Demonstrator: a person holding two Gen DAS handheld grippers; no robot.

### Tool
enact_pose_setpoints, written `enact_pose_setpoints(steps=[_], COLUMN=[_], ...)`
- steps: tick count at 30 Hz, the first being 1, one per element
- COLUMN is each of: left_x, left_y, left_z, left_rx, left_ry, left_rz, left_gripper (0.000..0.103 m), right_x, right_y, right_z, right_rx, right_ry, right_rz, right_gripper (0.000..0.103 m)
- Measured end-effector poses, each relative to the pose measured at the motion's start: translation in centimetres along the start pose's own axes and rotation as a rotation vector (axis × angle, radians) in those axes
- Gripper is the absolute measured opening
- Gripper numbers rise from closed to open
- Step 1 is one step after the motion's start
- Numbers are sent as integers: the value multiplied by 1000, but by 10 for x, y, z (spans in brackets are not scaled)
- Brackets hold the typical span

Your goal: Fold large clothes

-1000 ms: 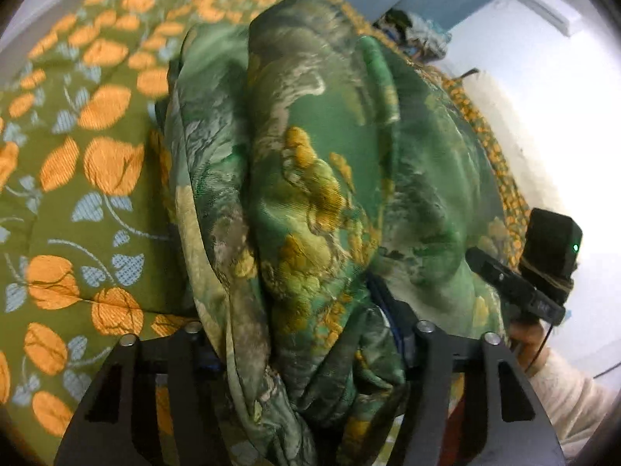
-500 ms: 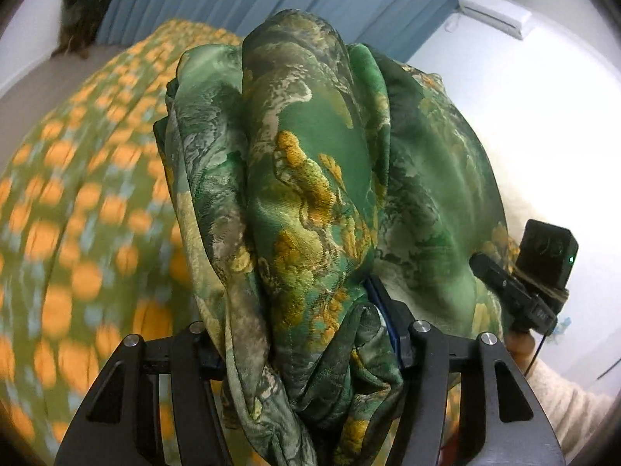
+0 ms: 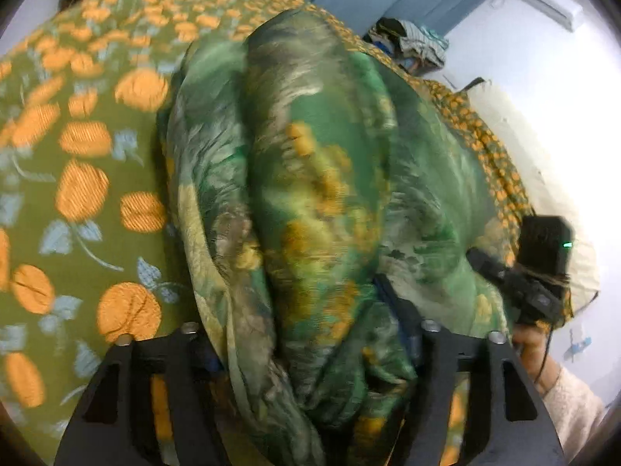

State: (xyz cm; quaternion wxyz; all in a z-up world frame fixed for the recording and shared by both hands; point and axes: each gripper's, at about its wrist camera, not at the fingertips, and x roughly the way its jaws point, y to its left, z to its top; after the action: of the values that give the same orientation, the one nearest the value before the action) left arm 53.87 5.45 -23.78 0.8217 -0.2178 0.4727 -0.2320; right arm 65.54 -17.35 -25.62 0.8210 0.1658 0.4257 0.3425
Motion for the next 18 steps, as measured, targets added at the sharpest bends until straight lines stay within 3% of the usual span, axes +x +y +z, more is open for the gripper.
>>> enact_pose_setpoints(steps=[4, 8, 10, 14, 18], left_x=[-5, -36, -61, -112, -129], left_y=[4, 3, -7, -41, -74], left_z=[-8, -8, -15, -50, -84], left_rx=[0, -8, 22, 160, 307], left_ry=[-21, -57, -88, -135, -180], left_rz=[-30, -3, 34, 199, 379], left_gripper=[88, 98, 98, 99, 102], right_x=[2, -3, -14, -60, -106], right_y=[-31, -31, -33, -5, 57], right_z=[-17, -16, -14, -27, -54], right_rx=[117, 170, 189, 130, -56], right_ry=[-21, 3, -16, -81, -153], right_rz=[101, 77, 8, -96, -321], right_gripper=[76, 90, 97, 97, 98])
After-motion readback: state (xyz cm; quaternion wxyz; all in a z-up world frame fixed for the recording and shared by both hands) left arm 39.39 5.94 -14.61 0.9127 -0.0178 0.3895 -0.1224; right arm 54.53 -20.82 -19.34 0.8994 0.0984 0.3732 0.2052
